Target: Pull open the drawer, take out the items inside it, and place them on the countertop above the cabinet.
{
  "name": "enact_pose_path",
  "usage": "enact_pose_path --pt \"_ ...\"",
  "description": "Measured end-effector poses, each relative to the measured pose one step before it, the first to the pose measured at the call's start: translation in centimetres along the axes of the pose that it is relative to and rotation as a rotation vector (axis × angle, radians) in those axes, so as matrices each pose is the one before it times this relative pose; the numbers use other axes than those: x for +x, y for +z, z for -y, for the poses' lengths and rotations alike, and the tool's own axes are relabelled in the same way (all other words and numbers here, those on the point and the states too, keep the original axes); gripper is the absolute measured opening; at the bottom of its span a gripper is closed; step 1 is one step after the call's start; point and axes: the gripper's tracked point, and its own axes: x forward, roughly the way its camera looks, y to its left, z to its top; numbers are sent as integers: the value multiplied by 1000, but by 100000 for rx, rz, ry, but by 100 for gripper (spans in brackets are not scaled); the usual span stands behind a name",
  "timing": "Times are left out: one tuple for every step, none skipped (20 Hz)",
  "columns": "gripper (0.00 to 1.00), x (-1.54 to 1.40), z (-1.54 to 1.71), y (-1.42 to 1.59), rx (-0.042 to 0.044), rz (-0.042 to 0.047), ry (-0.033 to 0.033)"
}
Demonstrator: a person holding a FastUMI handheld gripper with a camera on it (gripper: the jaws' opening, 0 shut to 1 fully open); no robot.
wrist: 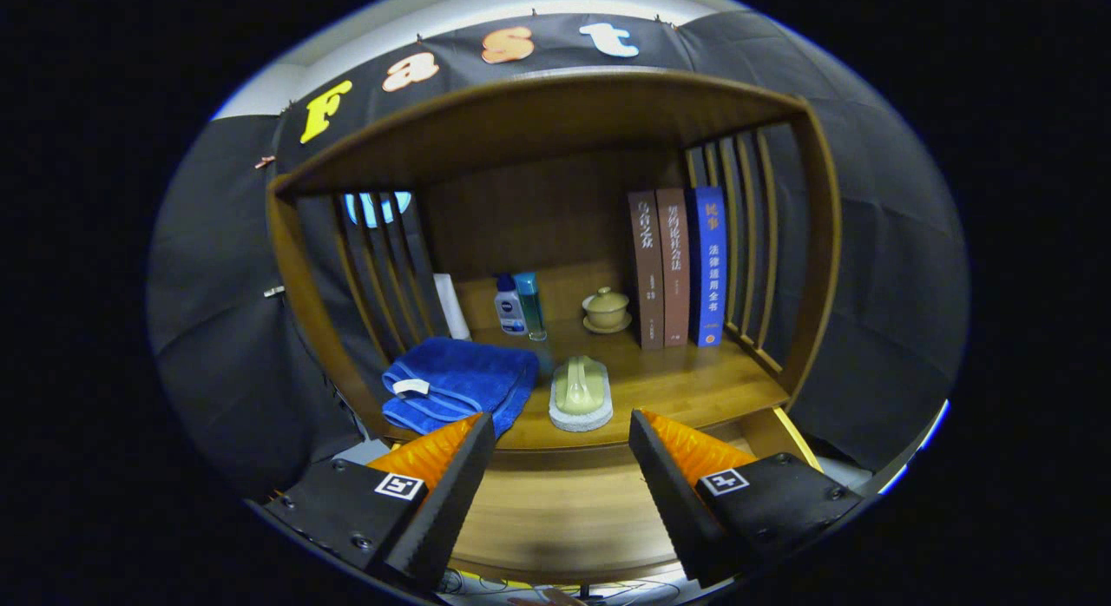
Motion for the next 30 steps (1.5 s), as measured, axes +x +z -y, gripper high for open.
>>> enact_pose_path --pt "99 -1460 -99 -479 -744 2793 524" --pt "100 -1311 10 -649 -192 1977 74" --pt "100 -1453 106 -812 -172 1341 -213" --pt "99 -1267 182 -811 157 1429 -418" --pt "99 -963 213 -766 359 2191 -208" --pt "99 -787 42 -1010 -233 1915 -1" --pt "99 -963 217 -1282 -1563 626 -752" --pt "99 -963 103 -1295 -2281 484 -315" --pt "99 -756 -121 -1350 -1902 710 7" --pt "99 -542 -85 -1227 -1605 836 -222" --pt "99 -470 74 -1457 -1134 84 -664" --pt "99 -326 168 -1326 -866 -355 -1077" --pt "99 -115 12 -1270 419 -313 -479" --pt "99 70 -66 -1141 1029 -288 -281" --pt "99 577 176 -820 1511 -1168 31" --pt "99 250 -31 -1429 716 -1685 -294" --pt "99 511 229 -1069 -22 -1611 -503" --pt "99 576 159 -844 -154 -1345 -173" --pt "99 662 114 -794 80 -1556 -39" --pt "99 601 -40 -778 452 -1793 382" --pt "100 535 56 -594 345 -1763 46" --pt "100 443 58 -237 423 -1147 -39" --pt "100 333 7 22 467 -234 165" --pt "100 107 127 17 4 -58 -785" --pt "100 -165 -173 135 -542 475 -150" --pt "99 -42 -20 -84 -478 -145 -191" --pt "99 77 130 63 -359 527 -150" --pt "99 61 -77 -32 -442 -80 -67" --pt "100 72 38 123 370 404 6" --pt "100 324 -17 104 214 -124 -117"
